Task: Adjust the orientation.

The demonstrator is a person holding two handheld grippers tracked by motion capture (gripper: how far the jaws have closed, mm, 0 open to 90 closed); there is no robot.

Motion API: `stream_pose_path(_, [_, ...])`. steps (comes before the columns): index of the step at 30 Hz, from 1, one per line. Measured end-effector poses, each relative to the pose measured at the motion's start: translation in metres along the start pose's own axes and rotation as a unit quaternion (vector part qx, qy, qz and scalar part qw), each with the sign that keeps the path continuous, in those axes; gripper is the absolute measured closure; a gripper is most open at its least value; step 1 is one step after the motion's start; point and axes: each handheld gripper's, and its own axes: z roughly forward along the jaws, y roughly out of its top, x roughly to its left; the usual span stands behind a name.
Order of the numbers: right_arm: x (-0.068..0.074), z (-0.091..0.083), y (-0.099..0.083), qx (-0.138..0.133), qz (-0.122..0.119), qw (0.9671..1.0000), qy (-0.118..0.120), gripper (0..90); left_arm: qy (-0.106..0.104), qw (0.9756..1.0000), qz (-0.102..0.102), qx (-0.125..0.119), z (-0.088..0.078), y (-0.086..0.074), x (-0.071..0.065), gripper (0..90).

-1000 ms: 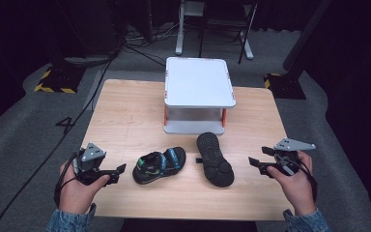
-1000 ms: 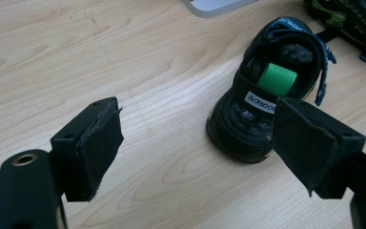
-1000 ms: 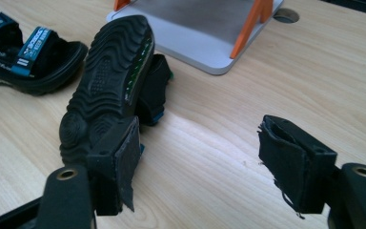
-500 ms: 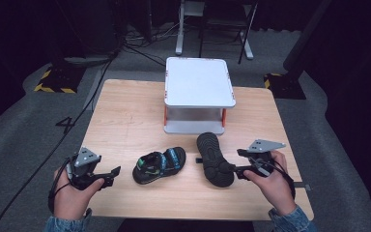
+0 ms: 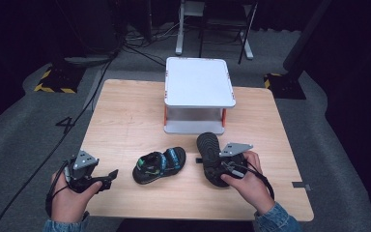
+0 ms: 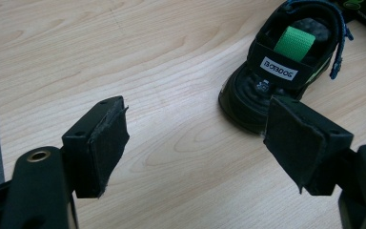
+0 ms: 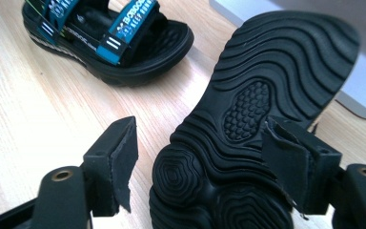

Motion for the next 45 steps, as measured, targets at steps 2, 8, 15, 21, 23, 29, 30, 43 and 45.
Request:
stream_pose_path(2, [0.0, 0.003, -0.001, -0.002, -0.006, 1.0, -0.005, 27.8, 0.001, 1.0, 0.002, 0.001, 0.0, 0.0, 0.001, 22.9])
stream_pose_path(8, [-0.008, 0.0, -0.006, 0.0, 0.002, 0.9999, -0.016, 27.9, -0.001, 1.0, -0.001, 0.003, 0.003, -0.001, 0.001, 22.8])
stream_pose_path(15, [-0.024, -0.007, -0.015, -0.019, 0.03, 0.9994, -0.004, 27.8, -0.005, 0.9999, 0.002, 0.008, 0.006, 0.0, 0.002, 22.6])
stream_pose_path(21, [-0.039, -0.012, -0.023, -0.015, 0.054, 0.9984, -0.008, 23.9, -0.004, 1.0, 0.0, 0.008, 0.006, 0.0, 0.003, 22.6])
stream_pose_path(23, [-0.042, -0.012, -0.025, -0.005, 0.061, 0.9981, -0.01, 17.9, -0.004, 1.0, 0.0, 0.008, 0.006, 0.0, 0.003, 22.6])
stream_pose_path(29, [-0.051, 0.005, -0.049, 0.067, 0.092, 0.9923, 0.048, 15.4, -0.003, 1.0, -0.005, 0.003, 0.003, 0.001, 0.004, 22.6])
stream_pose_path(30, [-0.051, 0.006, -0.05, 0.067, 0.093, 0.9922, 0.049, 15.8, -0.002, 1.0, -0.006, 0.002, 0.003, 0.001, 0.004, 22.6])
stream_pose_path(43, [-0.041, 0.01, -0.04, 0.066, 0.064, 0.9935, 0.068, 35.4, -0.003, 1.0, -0.006, 0.001, 0.004, 0.001, 0.005, 22.6])
stream_pose_path(45, [-0.042, 0.008, -0.04, 0.063, 0.069, 0.9931, 0.07, 40.3, -0.001, 0.9999, -0.011, 0.0, 0.003, 0.0, 0.005, 22.6])
